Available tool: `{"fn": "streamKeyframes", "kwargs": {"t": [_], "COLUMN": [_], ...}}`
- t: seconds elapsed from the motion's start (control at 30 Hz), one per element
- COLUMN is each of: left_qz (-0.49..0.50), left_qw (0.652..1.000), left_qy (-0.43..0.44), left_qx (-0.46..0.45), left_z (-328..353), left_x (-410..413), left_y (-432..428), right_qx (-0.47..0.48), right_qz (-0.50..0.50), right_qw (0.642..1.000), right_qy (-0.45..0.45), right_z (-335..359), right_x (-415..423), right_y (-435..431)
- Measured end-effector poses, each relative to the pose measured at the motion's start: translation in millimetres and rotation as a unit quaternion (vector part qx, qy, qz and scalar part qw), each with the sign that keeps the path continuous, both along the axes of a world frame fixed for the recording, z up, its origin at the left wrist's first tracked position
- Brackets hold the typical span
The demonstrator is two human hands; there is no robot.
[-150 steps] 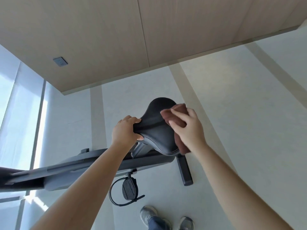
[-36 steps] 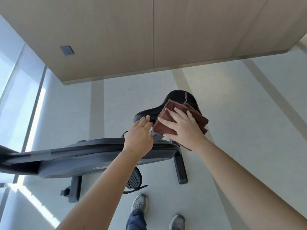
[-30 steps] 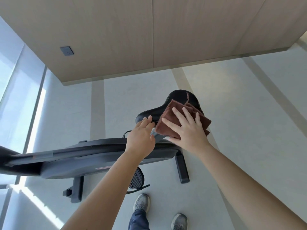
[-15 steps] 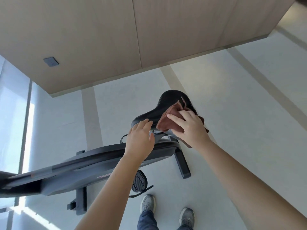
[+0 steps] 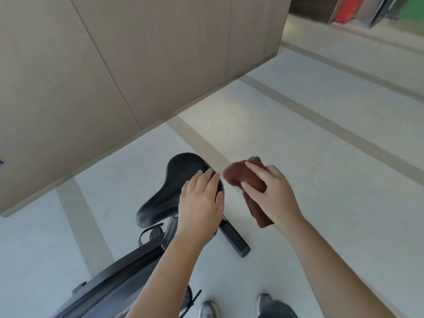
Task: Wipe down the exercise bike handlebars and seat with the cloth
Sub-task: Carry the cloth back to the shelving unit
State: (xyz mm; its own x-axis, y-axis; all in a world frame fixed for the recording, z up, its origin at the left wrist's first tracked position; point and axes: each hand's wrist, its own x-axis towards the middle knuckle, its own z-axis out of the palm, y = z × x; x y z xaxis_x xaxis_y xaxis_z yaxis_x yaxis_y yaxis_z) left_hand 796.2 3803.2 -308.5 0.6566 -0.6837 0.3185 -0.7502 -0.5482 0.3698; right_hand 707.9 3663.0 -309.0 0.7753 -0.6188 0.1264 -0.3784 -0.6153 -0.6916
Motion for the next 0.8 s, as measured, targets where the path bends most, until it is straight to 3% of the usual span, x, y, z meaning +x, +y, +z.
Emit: {"fn": "streamKeyframes", "kwargs": {"t": [0.37, 0.8], "left_qz": [-0.202, -0.370], "left_qw": [0.978, 0.928], "left_qy": [-0.041, -0.022], "left_qx": [-0.011, -0.037], "left_z": [14, 38], "left_x": [-102, -289], "left_y": [-182, -428], "right_qx": [-0.013, -0.003], "right_qz": [-0.279, -0.465], "right_qw": [0.960, 0.885], "right_qy": [0.002, 0.035], "right_z": [25, 44], "right_x": [-147, -350], "right_y": [-130, -319]}}
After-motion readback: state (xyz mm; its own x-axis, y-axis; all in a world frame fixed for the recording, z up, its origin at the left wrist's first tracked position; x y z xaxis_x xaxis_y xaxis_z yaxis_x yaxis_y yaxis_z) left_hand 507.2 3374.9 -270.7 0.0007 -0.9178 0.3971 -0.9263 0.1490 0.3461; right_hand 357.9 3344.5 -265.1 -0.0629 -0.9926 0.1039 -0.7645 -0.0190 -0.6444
